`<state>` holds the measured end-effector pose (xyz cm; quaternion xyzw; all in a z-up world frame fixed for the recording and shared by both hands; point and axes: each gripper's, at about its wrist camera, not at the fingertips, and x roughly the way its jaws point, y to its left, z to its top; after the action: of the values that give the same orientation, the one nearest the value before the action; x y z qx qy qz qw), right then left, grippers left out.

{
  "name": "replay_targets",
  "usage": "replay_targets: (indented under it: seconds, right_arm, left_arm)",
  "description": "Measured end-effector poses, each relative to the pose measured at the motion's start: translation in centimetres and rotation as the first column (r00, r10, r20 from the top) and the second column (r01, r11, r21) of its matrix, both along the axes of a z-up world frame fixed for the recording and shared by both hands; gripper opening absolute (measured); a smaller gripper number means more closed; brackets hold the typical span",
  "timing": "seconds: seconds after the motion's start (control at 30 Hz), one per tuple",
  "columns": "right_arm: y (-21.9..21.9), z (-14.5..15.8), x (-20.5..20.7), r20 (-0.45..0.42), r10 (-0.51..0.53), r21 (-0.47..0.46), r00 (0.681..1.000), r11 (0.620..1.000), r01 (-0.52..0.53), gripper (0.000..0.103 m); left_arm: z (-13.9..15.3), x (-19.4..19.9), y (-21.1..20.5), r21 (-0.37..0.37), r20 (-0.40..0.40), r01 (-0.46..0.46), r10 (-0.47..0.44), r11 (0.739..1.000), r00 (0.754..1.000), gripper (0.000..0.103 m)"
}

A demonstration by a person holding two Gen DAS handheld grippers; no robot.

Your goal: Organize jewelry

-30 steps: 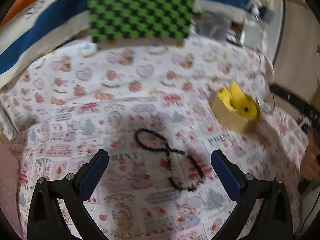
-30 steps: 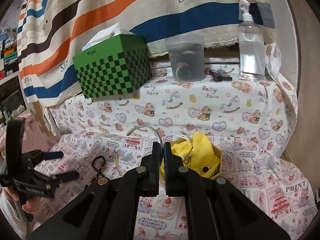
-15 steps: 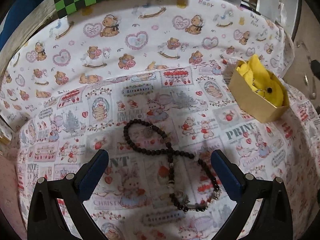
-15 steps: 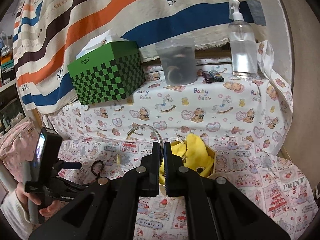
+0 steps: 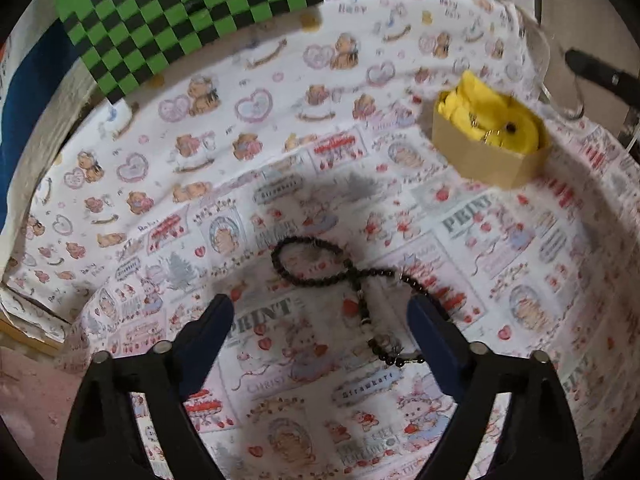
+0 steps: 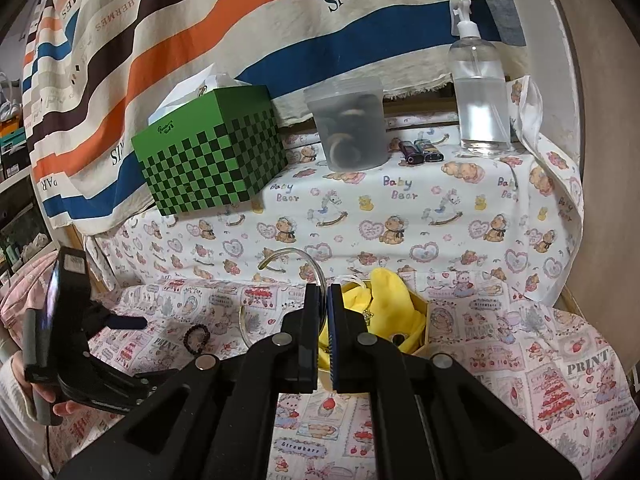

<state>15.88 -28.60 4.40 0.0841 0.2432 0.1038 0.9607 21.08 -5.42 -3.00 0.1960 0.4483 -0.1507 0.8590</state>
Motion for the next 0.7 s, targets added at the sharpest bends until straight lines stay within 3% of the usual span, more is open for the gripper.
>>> replay_targets:
  seconds: [0.17,0.27,0.33,0.4,0.5,0.57,0.7]
  right_arm:
    - [-0.2,-0.2,0.2,-0.011,-0.006,0.011,1.000,1.000,0.006,0.004]
    - [-0.5,-0.4,0.4,-0.025,-0.009,0.026,1.000,1.000,0.009,0.004]
    - [-0.6,-0.4,0.4,-0.030,-0.011,0.035,0.999,0.999,0.012,0.004]
    - [-0.7,-0.4,0.3,-0.029,-0.012,0.038,1.000,0.999,0.013,0.004]
    - [-0.6,-0.1,0.1,-0.019,-0.010,0.037,1.000,0.999,0.011,0.000]
    - [-0.5,0.1,0.0,-0.012,-0.008,0.034,1.000,0.999,0.008,0.000]
    - [-0.4,0.1,-0.1,-0.010,-0.006,0.030,1.000,1.000,0.006,0.000]
  left_arm:
    - [-1.0,0.9,-0.6,-0.055,-0.014,0.022,-0.023,0.998,1.000,0.085]
    - [-1.8,2.4,-1.0,-0.076,-0.028,-0.026,0.024,0.997,0.999,0.071]
    - [-2.1,3.3,-0.9,-0.130,-0.066,-0.046,0.037,0.990,0.997,0.070]
    - [-2.1,4.1,-0.5,-0.162,-0.091,-0.081,0.067,0.983,0.994,0.058]
    - [-2.1,4.6,-0.2,-0.138,-0.081,-0.115,0.105,0.984,0.991,0.037]
    - [-2.0,4.7,0.1,-0.147,-0.091,-0.120,0.107,0.982,0.990,0.034]
    - [-1.7,4.4,0.8,-0.156,-0.113,-0.132,0.115,0.979,0.987,0.013]
